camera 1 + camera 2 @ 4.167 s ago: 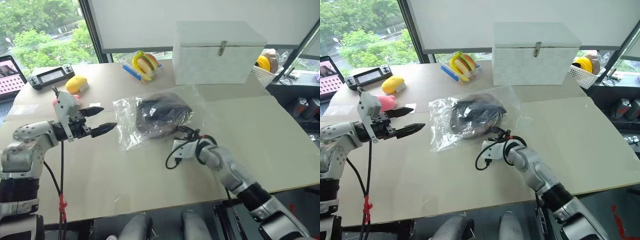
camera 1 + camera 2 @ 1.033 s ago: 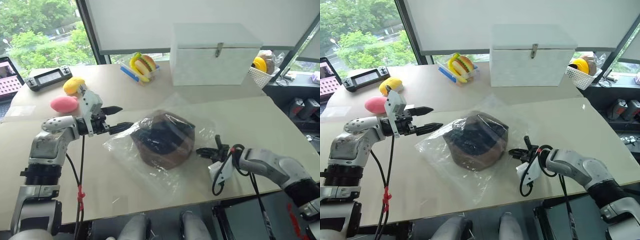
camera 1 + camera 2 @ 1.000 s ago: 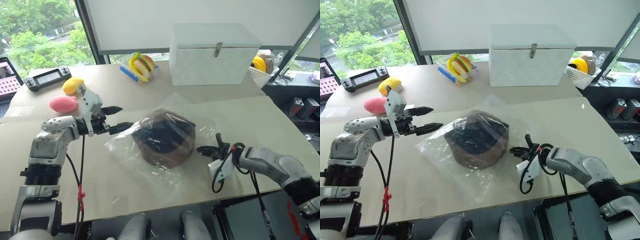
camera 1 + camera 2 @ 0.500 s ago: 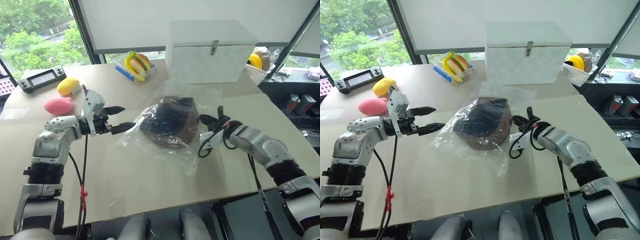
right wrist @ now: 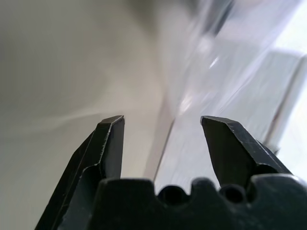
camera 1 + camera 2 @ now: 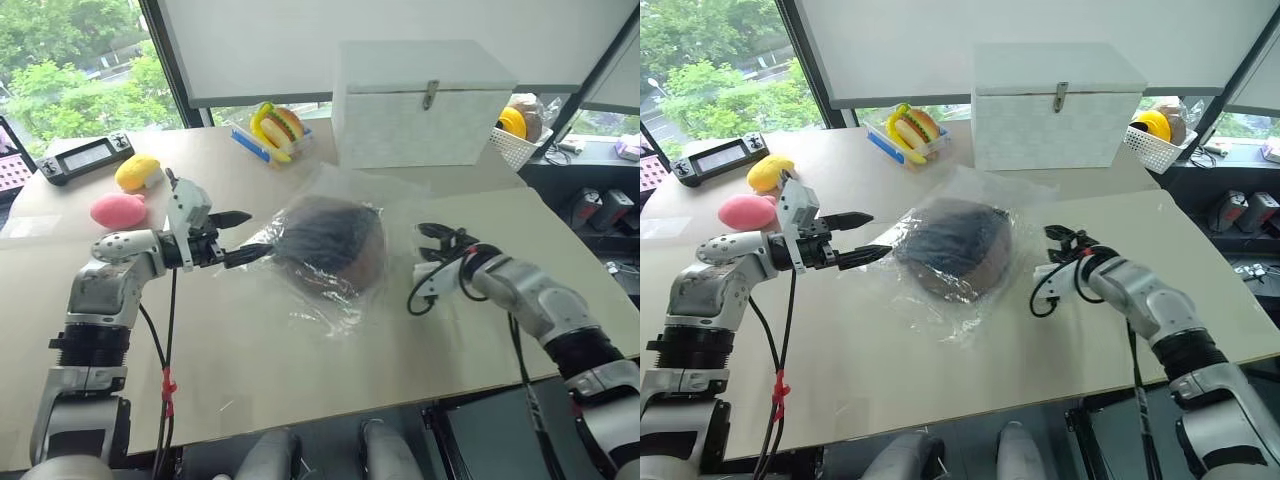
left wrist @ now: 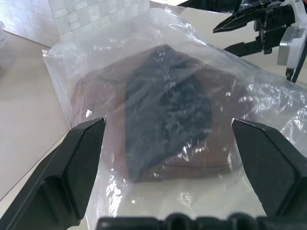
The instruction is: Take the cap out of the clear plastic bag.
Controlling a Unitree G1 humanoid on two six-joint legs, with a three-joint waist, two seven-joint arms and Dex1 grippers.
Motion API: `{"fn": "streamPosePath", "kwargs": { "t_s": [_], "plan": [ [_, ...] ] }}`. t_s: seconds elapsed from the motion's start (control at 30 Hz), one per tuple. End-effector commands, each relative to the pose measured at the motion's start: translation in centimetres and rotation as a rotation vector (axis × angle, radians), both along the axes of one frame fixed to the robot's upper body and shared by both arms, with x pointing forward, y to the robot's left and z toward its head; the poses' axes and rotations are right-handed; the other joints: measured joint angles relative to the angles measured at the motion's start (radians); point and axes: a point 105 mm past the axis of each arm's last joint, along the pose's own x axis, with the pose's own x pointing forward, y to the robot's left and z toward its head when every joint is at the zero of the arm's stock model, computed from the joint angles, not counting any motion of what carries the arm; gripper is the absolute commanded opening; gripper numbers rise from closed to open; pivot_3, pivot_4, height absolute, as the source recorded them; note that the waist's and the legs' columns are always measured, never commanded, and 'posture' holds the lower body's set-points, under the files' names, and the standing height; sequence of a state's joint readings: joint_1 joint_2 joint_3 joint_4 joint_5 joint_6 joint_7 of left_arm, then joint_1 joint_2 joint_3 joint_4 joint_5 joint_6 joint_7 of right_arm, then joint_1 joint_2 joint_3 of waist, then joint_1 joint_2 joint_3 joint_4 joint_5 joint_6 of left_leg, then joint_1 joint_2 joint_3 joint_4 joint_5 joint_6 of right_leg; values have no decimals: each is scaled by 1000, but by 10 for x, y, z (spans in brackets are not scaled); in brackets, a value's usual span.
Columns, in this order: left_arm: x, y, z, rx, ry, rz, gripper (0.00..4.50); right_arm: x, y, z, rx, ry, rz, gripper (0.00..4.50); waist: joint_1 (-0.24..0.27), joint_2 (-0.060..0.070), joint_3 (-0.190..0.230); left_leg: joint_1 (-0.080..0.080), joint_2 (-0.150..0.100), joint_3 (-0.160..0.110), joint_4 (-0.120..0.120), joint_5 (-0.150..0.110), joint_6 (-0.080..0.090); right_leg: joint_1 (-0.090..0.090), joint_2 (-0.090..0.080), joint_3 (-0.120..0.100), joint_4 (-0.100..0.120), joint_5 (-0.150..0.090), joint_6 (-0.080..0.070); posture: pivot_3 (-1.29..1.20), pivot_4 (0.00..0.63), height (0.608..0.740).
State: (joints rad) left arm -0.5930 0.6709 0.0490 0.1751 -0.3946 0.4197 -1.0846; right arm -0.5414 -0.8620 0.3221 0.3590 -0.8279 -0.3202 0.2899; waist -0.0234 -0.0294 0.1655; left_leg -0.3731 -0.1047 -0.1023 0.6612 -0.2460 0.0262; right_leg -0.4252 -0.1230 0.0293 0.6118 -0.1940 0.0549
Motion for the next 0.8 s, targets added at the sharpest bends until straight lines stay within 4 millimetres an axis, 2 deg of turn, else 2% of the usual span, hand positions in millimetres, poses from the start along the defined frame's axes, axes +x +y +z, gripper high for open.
{"fn": "streamPosePath", "kwargs": {
  "t_s": [0.03, 0.13, 0.17, 0.23, 0.27, 0.37, 0.4, 0.47, 0.57, 0.7, 0.8],
  "plan": [
    [-2, -4, 9, 45, -57, -51, 4500, -22, -16, 18, 135, 99, -59, 3156, 5, 0, 0, 0, 0, 0, 0, 0, 0, 0, 0, 0, 0, 0, 0, 0, 150, 740],
    [-4, -9, 12, 68, -73, -101, 4500, -54, -3, 20, 365, 263, -60, 3156, 5, 1, 1, -1, 1, 0, 0, -1, 1, 0, 0, 0, -1, 0, 0, 0, 150, 740],
    [-3, -10, 14, 80, -78, -118, 4500, -72, 15, 29, 527, 346, -35, 3156, 4, 1, 1, -1, 1, 0, 0, -1, 1, 0, 0, 0, -1, 0, 0, 0, 150, 740],
    [-1, -10, 16, 92, -83, -133, 4500, -101, 41, 40, 716, 489, 16, 3156, 1, 1, 1, -1, 2, 0, 0, -1, 2, 0, 0, 0, -1, 0, 0, 0, 150, 740],
    [0, -10, 17, 95, -84, -134, 4500, -116, 61, 48, 815, 570, 77, 3156, 0, 1, 1, -1, 3, 1, 0, -1, 2, 1, 1, 1, 0, 0, 0, 0, 150, 740],
    [5, -8, 17, 100, -86, -132, 4500, -138, 118, 74, 1078, 710, 236, 3156, -6, 1, 1, 1, 4, 1, 0, -1, 1, 3, 2, 1, 0, 0, 1, 0, 150, 740],
    [6, -8, 17, 101, -87, -133, 4500, -140, 134, 78, 1128, 737, 270, 3156, -7, 1, 1, 2, 7, 1, 1, -1, 1, 4, 3, 1, -1, -3, 6, 0, 150, 740],
    [7, -9, 16, 101, -88, -135, 4500, -144, 156, 81, 1168, 776, 302, 3156, -5, 0, 1, 3, 9, 1, 1, 0, 0, 4, 6, 1, -1, -3, 6, 0, 150, 740],
    [5, -11, 18, 100, -91, -149, 4500, -130, 179, 71, 1234, 802, 240, 3156, 7, 0, 1, 2, 10, 1, 1, 0, 0, 1, 7, 1, 0, 2, -1, 0, 150, 740],
    [-1, -9, 16, 131, -99, -183, 4500, -117, 183, 66, 1273, 780, 171, 3156, 14, 0, 1, -9, 9, 1, 3, -1, -1, -9, 8, 0, 2, 4, -4, 0, 150, 740],
    [-14, 6, 20, 218, -143, -252, 4500, -108, 168, 58, 1292, 758, 86, 3156, 10, 0, 1, -19, 8, 1, 10, 4, -9, -18, 8, 0, 6, 5, -5, 0, 150, 740]
  ]
}}
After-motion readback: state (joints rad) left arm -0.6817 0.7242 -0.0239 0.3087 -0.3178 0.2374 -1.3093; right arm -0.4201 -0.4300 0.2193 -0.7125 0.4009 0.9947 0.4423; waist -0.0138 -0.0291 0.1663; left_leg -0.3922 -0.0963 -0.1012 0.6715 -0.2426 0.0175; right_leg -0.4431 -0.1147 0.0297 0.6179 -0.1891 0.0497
